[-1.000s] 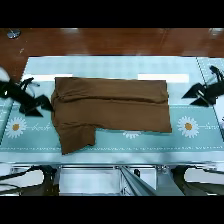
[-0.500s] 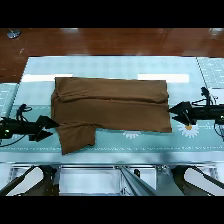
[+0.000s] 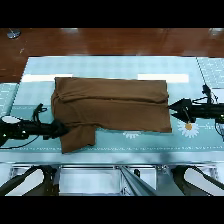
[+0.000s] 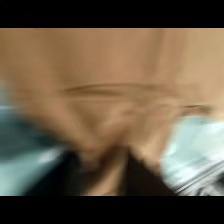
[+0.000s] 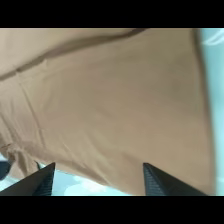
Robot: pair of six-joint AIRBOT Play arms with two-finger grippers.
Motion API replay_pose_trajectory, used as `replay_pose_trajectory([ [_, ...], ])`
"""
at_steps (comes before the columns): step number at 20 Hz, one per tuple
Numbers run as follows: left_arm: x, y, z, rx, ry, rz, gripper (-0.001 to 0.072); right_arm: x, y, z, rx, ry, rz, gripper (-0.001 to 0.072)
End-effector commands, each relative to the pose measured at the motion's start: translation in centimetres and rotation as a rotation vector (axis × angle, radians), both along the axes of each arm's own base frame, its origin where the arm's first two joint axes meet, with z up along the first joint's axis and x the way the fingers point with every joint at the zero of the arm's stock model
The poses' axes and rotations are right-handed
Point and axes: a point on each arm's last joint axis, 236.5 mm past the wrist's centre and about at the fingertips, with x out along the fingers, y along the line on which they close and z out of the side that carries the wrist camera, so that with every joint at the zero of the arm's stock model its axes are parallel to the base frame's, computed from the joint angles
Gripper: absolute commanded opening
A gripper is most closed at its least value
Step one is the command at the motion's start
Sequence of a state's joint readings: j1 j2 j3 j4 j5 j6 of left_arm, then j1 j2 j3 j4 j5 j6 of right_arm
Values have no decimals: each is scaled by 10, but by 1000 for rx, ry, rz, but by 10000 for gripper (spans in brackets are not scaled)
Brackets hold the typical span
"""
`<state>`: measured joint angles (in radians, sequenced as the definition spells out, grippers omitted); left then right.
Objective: Fold the shirts.
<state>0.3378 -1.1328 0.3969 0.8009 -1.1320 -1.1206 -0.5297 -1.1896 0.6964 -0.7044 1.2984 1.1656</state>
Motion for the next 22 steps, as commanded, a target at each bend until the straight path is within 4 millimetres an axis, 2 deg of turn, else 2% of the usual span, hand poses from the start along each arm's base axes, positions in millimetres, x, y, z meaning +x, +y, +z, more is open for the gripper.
replay_pose_trajectory([
  [1, -9, -20, 14, -79, -1, -79, 39, -32, -28, -15, -78, 126, 21, 627],
  [3, -9, -21, 19, -88, -16, -105, 38, -73, -38, -38, -150, 297, 66, 627],
  [4, -7, -22, 21, -91, -22, -105, 39, -88, -39, -47, -164, 364, 57, 628],
  [6, -4, -21, 23, -88, -30, -105, 39, -103, -29, -60, -137, 416, 38, 628],
  [8, -1, -20, 24, -84, -40, -106, 39, -108, -18, -67, -127, 428, 54, 628],
  [11, 6, -17, 29, -77, -58, -105, 39, -103, -6, -70, -163, 405, 116, 628],
  [13, 9, -17, 30, -74, -63, -104, 39, -86, 1, -71, -166, 350, 92, 627],
  [16, 9, -16, 30, -73, -65, -103, 39, -58, 0, -70, -160, 274, 3, 627],
  [19, 10, -16, 30, -72, -66, -102, 39, -51, 11, -71, -97, 283, -16, 615],
  [20, 10, -16, 30, -71, -67, -102, 39, -50, 18, -73, -84, 278, 4, 570],
  [21, 10, -16, 30, -71, -68, -102, 39, -50, 24, -75, -75, 276, 28, 385],
  [22, 11, -16, 32, -71, -72, -104, 38, -48, 30, -74, -78, 251, 72, 140],
])
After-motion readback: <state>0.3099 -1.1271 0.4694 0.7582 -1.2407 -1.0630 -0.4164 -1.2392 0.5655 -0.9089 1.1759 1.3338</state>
